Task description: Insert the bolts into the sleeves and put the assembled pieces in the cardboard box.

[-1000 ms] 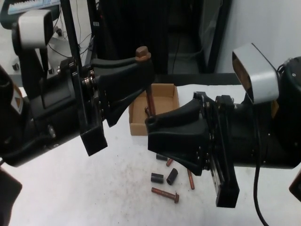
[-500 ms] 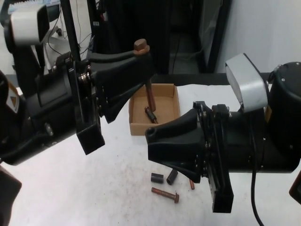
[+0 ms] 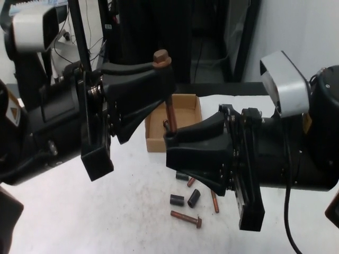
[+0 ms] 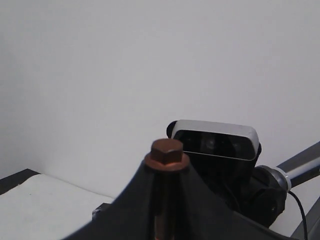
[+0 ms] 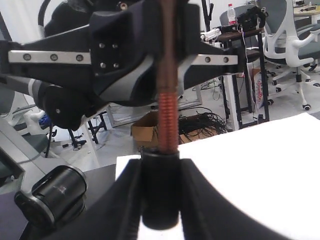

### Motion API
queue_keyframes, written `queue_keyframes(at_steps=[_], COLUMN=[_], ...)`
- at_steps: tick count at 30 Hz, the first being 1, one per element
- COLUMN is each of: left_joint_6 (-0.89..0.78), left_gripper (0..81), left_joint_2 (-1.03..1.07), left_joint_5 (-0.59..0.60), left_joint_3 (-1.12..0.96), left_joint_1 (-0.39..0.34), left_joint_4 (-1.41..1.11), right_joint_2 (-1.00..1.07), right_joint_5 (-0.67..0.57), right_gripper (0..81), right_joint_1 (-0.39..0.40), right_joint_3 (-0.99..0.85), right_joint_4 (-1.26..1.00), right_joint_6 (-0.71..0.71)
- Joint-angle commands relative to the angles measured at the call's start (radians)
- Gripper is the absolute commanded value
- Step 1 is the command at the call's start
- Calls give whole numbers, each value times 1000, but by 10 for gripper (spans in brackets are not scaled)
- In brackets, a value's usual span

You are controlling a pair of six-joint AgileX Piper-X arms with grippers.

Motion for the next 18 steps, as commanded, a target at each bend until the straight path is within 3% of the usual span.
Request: queue_keyframes(at_steps=[1,18], left_joint_6=[-1,-16], left_gripper=[1,1], left_joint_2=[-3,-3], left_joint_5=[22,63], left_joint_3=[-3,-3], left_joint_1=[-1,-1], left_joint_4=[-7,-5], right_joint_2=[2,2], right_joint_5=[1,1], right_gripper=[8,8], right_joint_1=[0,-22], right_joint_3=[-5,-5], right_joint_4=[-42,-42], right_joint_6=[14,30])
